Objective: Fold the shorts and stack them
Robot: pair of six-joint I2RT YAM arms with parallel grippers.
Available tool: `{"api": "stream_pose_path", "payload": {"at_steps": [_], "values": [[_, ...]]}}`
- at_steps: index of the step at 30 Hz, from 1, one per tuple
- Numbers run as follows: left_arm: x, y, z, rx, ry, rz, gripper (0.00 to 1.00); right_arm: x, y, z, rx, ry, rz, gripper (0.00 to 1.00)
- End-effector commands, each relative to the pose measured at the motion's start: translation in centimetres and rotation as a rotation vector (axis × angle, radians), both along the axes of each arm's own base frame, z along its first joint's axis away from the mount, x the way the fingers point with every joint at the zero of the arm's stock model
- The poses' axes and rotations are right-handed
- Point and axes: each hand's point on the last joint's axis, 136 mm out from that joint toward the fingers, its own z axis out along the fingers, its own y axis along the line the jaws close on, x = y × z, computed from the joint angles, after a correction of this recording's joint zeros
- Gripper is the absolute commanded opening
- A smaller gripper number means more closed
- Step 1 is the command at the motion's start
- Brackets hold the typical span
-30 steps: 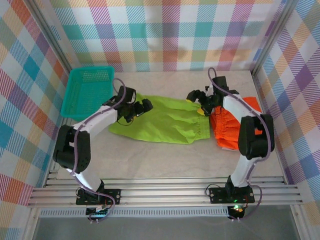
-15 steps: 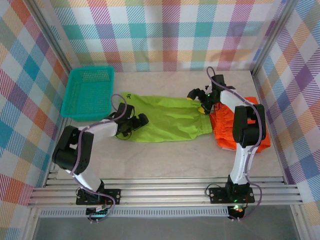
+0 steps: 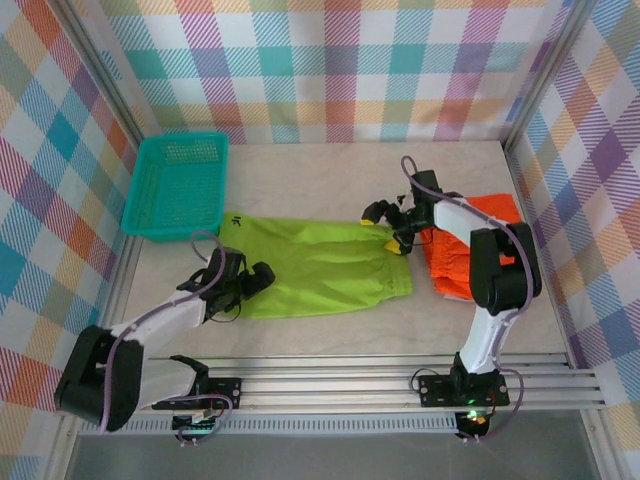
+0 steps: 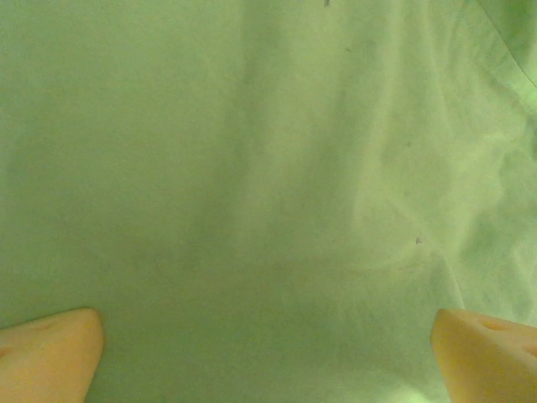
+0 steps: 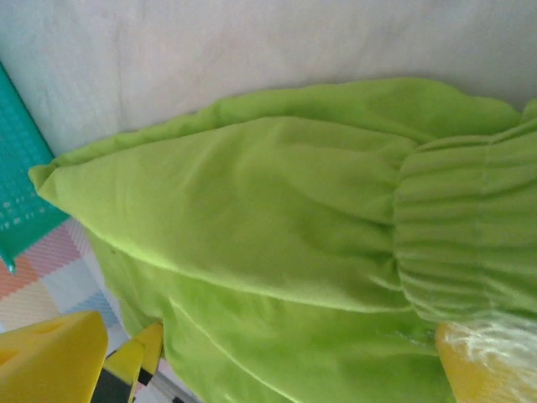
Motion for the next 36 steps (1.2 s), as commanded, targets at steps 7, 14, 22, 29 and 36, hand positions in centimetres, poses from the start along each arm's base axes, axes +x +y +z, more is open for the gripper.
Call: {"api": "stream_pose_path", "payload": {"at_steps": [7, 14, 22, 29, 36], "values": [[1.2, -2.2, 8.8, -0.133, -0.119, -0.06, 1.0, 0.1, 1.7, 7.9, 0.089, -0.172, 0.015, 1.0], [3.5, -4.1, 7.0, -0.18, -0.1, -0.07, 1.0, 1.5, 2.3, 5.8, 0.064, -0.127, 0.021, 1.0], [1.2, -2.8, -0.8, -0.084, 0.036, -0.025, 1.0, 4.4, 1.4, 1.4, 0.0, -0.088, 0.01, 0.99], [-2.0, -1.1, -3.6, -0.066, 0.085, 0.03, 1.0, 5.6, 0.1, -2.2, -0.028, -0.004, -0.051, 0.99], [-2.5, -0.5, -1.6, -0.083, 0.024, 0.055, 1.0, 6.0, 1.0, 0.1, 0.031, -0.064, -0.025, 0.99]]}}
